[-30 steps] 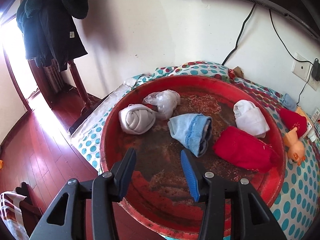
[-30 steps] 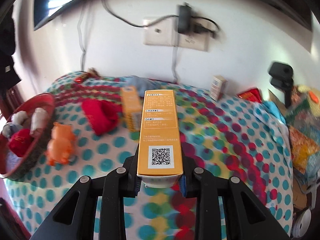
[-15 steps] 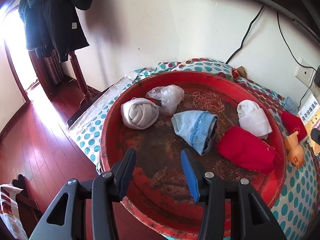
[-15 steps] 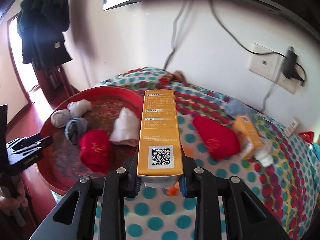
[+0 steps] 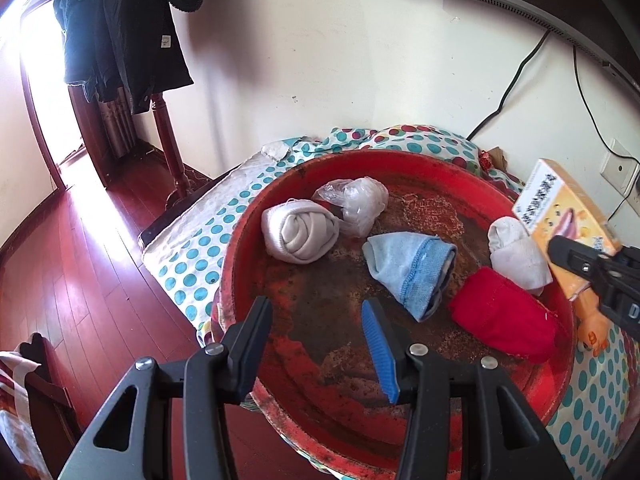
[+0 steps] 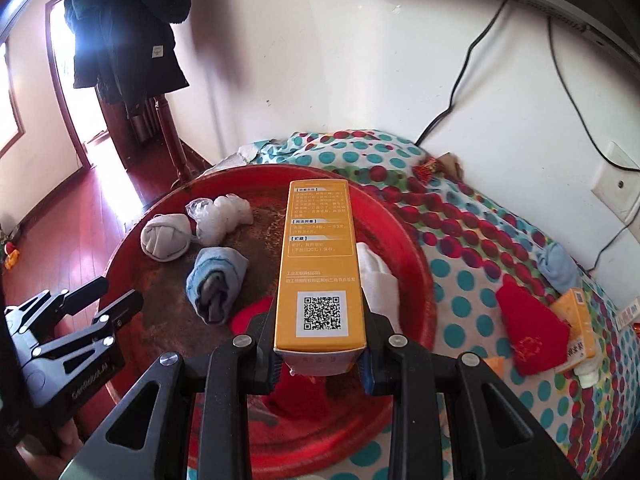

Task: Organize objects
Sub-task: 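Carry the orange box into the red tray and release it with the right tool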

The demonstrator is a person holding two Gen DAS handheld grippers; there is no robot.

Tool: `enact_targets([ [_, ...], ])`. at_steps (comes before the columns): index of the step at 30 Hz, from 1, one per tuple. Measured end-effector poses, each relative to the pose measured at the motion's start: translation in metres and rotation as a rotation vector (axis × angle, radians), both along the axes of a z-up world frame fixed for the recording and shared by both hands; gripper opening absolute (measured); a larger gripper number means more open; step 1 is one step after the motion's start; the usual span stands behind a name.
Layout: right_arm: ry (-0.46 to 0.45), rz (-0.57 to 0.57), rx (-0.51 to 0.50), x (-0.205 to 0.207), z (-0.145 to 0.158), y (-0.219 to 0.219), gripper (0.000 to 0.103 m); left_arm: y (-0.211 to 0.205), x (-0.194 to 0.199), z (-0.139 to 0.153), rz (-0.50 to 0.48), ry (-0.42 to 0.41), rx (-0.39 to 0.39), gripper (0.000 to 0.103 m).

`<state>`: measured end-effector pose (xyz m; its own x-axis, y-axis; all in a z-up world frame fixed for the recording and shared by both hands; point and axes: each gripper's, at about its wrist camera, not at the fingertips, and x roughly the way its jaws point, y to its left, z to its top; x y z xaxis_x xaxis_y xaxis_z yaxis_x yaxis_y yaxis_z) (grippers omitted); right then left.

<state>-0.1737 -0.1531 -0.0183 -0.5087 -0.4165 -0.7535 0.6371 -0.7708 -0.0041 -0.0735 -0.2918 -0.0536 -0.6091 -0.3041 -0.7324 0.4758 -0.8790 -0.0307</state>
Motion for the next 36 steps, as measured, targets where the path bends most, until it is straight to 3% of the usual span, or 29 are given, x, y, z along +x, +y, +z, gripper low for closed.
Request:
enact_targets([
  [19, -0.005, 0.017, 0.083, -0.009, -0.022, -0.035, 0.029, -0.007, -0.001, -0.003, 0.021, -0.007, 0.028, 0.048],
  [21, -0.002, 0.013, 0.062, -0.008, -0.018, -0.032, 0.044, -0.006, -0.001, -0.004, 0.018, -0.009, 0.029, 0.048],
  [24, 0.027, 0.007, 0.047, -0.004, -0.011, -0.026, 0.056, -0.004, -0.002, -0.003, 0.012, -0.01, 0.017, 0.048],
  [30, 0.02, -0.019, -0.025, 0.006, -0.004, 0.008, 0.06, 0.001, -0.006, -0.006, -0.006, -0.028, 0.003, 0.048],
  [36, 0.024, -0.109, -0.06, 0.006, -0.007, 0.075, 0.061, 0.01, -0.007, -0.005, -0.03, -0.028, -0.027, 0.048],
])
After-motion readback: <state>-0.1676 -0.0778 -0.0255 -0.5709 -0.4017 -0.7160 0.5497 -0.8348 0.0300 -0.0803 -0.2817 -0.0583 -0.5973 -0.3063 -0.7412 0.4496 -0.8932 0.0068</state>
